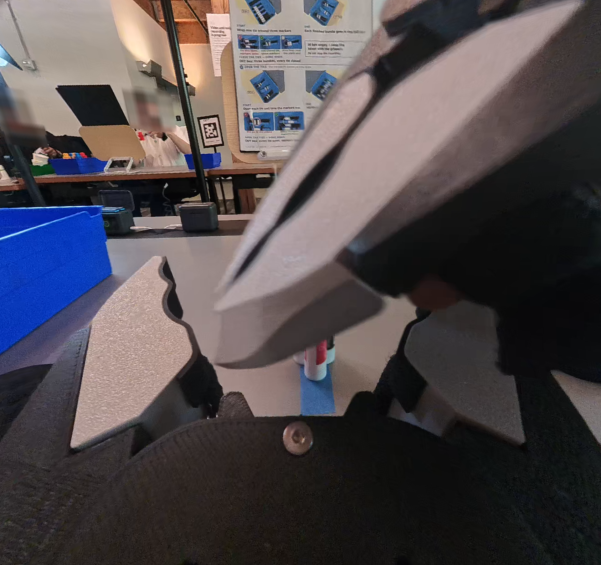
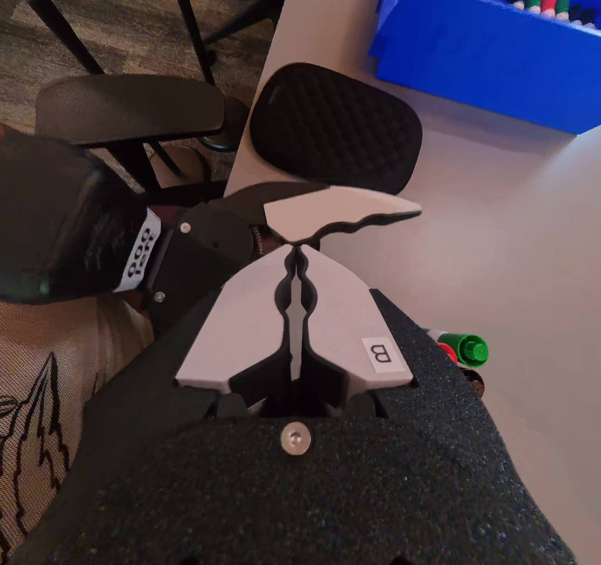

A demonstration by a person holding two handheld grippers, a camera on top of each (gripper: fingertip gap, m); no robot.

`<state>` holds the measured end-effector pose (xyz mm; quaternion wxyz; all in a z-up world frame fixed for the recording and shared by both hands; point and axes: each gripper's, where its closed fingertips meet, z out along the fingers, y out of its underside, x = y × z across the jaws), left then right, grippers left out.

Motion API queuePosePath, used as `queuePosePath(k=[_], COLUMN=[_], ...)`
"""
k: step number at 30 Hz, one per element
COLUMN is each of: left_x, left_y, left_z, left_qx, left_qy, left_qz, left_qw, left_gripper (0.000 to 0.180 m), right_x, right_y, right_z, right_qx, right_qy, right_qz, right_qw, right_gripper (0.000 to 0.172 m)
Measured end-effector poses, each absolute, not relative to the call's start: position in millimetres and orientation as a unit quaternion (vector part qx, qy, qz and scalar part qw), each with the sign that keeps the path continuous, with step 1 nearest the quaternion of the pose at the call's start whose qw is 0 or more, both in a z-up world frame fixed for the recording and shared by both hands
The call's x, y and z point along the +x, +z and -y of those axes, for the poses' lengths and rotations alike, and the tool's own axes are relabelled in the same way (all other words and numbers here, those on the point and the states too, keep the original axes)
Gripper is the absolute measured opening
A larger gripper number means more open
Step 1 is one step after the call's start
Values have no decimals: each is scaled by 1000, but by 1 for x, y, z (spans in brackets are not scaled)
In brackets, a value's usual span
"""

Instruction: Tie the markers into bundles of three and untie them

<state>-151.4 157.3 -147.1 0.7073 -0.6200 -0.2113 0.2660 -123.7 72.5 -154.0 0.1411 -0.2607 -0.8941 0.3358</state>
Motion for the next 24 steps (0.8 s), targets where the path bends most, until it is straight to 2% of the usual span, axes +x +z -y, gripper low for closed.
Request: queuePosePath(k=[4, 8, 14, 16, 18, 19, 22, 24], left_x=[-157, -160, -151, -155, -164, -163, -150, -142], left_y=[-146, -149, -150, -149, -146, -149, -148, -147], left_z=[-151, -146, -147, -142, -133, -136, -146, -153], left_qx=[-618, -624, -623, -619, -610, -620, -614, -620], left_qy=[267, 274, 295, 298, 303, 297, 281, 280], left_qz=[221, 219, 203, 207, 225, 218, 206, 189], left_qw=[705, 699, 696, 696, 696, 693, 708, 708], left_gripper=[137, 141, 126, 115, 116, 125, 108, 108], right_x=[-126, -106, -128, -122, -107, -103, -105, -120], right_y=[-153, -167, -153, -154, -160, -158, -157, -152], right_z=[-67, -89, -67, -68, -82, -86, -86, -74], right_qx=[-259, -270, -269, -266, -273, -280, -273, -272], right_qy=[339, 265, 297, 292, 257, 255, 249, 285], right_qz=[893, 920, 906, 910, 922, 920, 922, 908], right_qw=[140, 97, 139, 127, 102, 101, 115, 141], right_gripper=[0, 0, 0, 0, 0, 0, 0, 0])
